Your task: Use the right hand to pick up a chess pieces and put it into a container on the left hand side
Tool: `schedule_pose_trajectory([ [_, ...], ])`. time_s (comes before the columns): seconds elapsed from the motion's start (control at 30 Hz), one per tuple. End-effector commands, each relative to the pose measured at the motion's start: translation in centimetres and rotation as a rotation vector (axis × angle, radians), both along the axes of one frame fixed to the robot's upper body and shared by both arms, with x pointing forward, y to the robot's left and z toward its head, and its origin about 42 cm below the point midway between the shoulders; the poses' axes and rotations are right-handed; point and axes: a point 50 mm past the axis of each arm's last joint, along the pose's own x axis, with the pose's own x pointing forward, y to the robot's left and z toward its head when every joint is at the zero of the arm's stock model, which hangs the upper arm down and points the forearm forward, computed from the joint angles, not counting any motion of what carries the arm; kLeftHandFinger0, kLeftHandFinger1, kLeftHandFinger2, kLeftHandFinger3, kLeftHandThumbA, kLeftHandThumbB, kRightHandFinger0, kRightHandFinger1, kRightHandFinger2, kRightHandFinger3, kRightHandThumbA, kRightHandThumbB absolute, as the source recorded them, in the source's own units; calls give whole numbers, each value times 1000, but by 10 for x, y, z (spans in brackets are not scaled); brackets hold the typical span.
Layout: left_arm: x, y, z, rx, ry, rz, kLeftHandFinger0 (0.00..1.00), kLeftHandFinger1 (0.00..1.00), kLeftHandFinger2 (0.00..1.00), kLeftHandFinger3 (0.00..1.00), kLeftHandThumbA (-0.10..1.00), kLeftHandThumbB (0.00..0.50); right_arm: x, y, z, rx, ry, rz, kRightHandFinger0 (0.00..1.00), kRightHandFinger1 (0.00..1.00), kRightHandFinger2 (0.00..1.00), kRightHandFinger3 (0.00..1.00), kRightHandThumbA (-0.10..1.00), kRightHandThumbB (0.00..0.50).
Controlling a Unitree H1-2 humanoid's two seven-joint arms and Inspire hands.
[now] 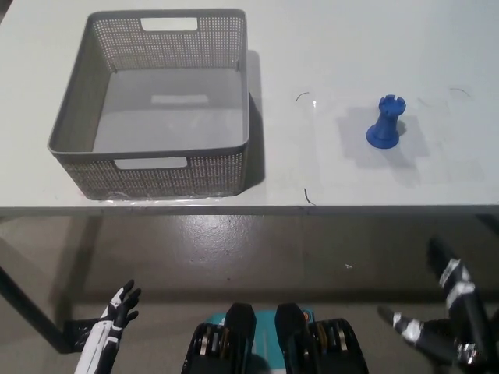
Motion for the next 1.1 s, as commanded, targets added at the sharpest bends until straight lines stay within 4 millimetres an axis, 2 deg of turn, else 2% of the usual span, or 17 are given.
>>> schedule_pose_trajectory([
  [0.0, -1, 0, 6, 15, -51, -14, 1000, 1000, 1000, 1000, 1000, 374, 29, 1, 48, -88, -149, -73, 1000, 1000, 1000, 1000, 1000, 345],
  [0.03, -1, -1, 6, 3, -52, -19, 1000, 1000, 1000, 1000, 1000, 377, 34, 2, 52, -98, -152, -80, 1000, 1000, 1000, 1000, 1000, 353],
  [0.07, -2, 0, 5, 12, -52, -16, 1000, 1000, 1000, 1000, 1000, 380, 41, 2, 60, -110, -148, -89, 1000, 1000, 1000, 1000, 1000, 397],
  [0.13, -2, 0, 5, 14, -52, -17, 1000, 1000, 1000, 1000, 1000, 372, 58, 2, 75, -136, -159, -103, 1000, 1000, 1000, 1000, 1000, 408],
  [0.2, -2, 2, 6, 26, -50, -12, 1000, 1000, 1000, 1000, 1000, 385, 73, 3, 87, -114, -159, -101, 1000, 1000, 1000, 1000, 1000, 438],
  [0.27, -2, 2, 6, 31, -51, -10, 1000, 1000, 1000, 1000, 1000, 381, 82, 4, 96, -87, -162, -96, 1000, 1000, 1000, 1000, 1000, 435],
  [0.4, 1, 2, 7, 18, -52, -16, 1000, 1000, 1000, 1000, 1000, 389, 114, 1, 113, -100, -157, -128, 1000, 1000, 1000, 1000, 1000, 373],
  [0.43, 1, 2, 7, 18, -52, -16, 1000, 1000, 1000, 1000, 1000, 390, 117, 1, 114, -100, -157, -130, 1000, 1000, 1000, 1000, 1000, 334],
  [0.47, 2, 2, 7, 24, -58, -16, 1000, 1000, 1000, 1000, 1000, 379, 127, 0, 117, -97, -156, -133, 1000, 1000, 1000, 1000, 1000, 360],
  [0.5, 2, 1, 7, 21, -61, -19, 1000, 1000, 1000, 1000, 1000, 378, 140, -1, 120, -96, -145, -133, 1000, 1000, 1000, 1000, 1000, 355],
  [0.53, 2, 2, 8, 22, -62, -19, 1000, 1000, 1000, 1000, 1000, 377, 144, -1, 120, -96, -140, -133, 1000, 1000, 1000, 1000, 1000, 354],
  [0.57, 3, 1, 8, 25, -65, -20, 1000, 1000, 1000, 1000, 1000, 369, 156, -1, 122, -93, -132, -132, 1000, 1000, 1000, 1000, 986, 327],
  [0.67, 3, 1, 8, 27, -64, -23, 1000, 1000, 1000, 1000, 1000, 366, 176, 0, 121, -86, -113, -131, 1000, 1000, 1000, 1000, 951, 299],
  [0.8, 2, 1, 7, 33, -69, -25, 1000, 1000, 1000, 1000, 1000, 374, 203, 1, 118, -92, -30, -136, 1000, 1000, 1000, 1000, 988, 334],
  [0.87, 2, 2, 8, 35, -64, -32, 1000, 1000, 1000, 1000, 1000, 378, 219, 1, 115, -94, 26, -152, 1000, 1000, 1000, 1000, 1000, 370],
  [1.0, 3, 3, 10, 39, -69, -33, 1000, 1000, 1000, 1000, 1000, 366, 236, 1, 108, -94, 82, -154, 1000, 1000, 1000, 1000, 1000, 384],
  [1.07, 3, 3, 10, 53, -72, -34, 1000, 1000, 1000, 1000, 1000, 391, 249, -1, 102, -112, 121, -176, 1000, 1000, 1000, 1000, 1000, 389],
])
